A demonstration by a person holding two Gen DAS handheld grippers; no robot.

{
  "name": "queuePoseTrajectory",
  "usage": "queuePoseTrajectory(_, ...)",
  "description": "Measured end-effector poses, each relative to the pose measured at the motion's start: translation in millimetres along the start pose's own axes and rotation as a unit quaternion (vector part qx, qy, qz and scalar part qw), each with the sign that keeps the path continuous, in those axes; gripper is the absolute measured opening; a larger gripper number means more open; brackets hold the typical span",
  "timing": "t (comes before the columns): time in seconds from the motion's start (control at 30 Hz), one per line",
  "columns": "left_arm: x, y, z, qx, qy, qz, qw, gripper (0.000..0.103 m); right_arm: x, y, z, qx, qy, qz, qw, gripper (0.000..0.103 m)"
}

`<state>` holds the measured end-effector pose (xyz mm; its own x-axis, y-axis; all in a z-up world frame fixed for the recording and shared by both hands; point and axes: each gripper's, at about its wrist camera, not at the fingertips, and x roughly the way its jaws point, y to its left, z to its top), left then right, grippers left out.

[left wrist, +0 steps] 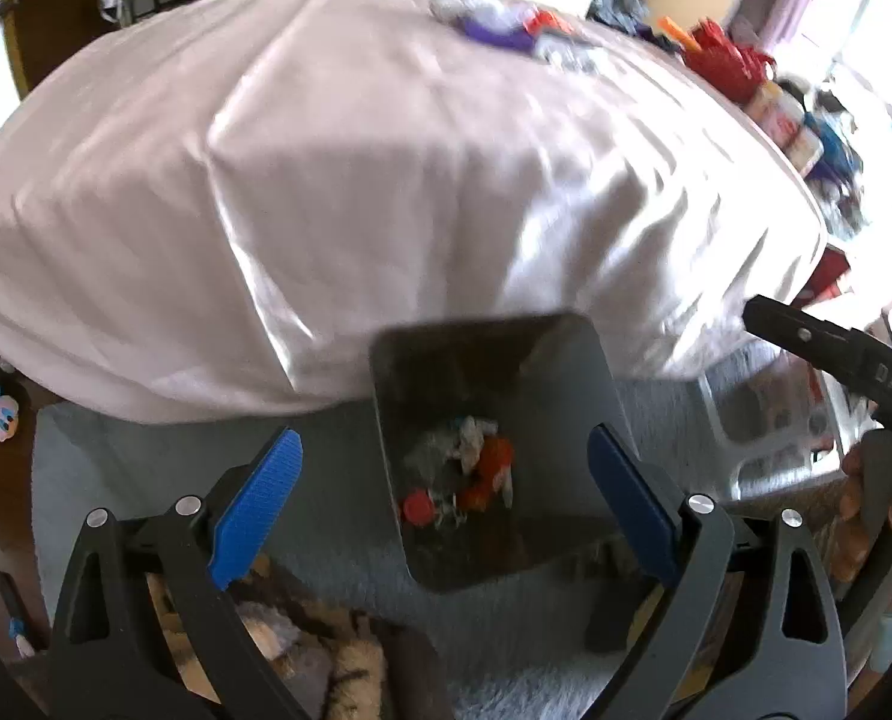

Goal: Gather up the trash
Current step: 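Raise both open tools back toward the remaining items on the table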

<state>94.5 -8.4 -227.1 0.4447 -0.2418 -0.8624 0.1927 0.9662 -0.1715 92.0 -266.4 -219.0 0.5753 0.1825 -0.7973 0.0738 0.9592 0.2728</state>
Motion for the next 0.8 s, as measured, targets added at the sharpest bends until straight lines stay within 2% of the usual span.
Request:
queuePoseTrajectory(0.17,-15.7,7.3,35.2,-0.007,-0.025,0.022,0.9994,0.091,-14.9,0.6,33.4,-0.004,-0.036,-0.007,0.999,0.094)
queuePoseTrajectory(0.3,-22.9,13.6,64.0,-0.019,-0.038,0.033,0.9985,0.091,-11.6,3.9,60.7,-0.012,-0.050,-0.013,0.999,0.094)
queuePoseTrajectory(0.47,-24.2,17.0,101.8,-0.014,-0.050,0.049,0.9975,0.091,3.7,11.7,88.8,-0.022,-0.053,-0.010,0.998,0.094)
queuePoseTrajectory(0.8,-3.3,16.7,169.1,-0.004,-0.056,0.057,0.9968,0.091,50.5,39.1,135.0,-0.056,-0.042,0.014,0.997,0.094)
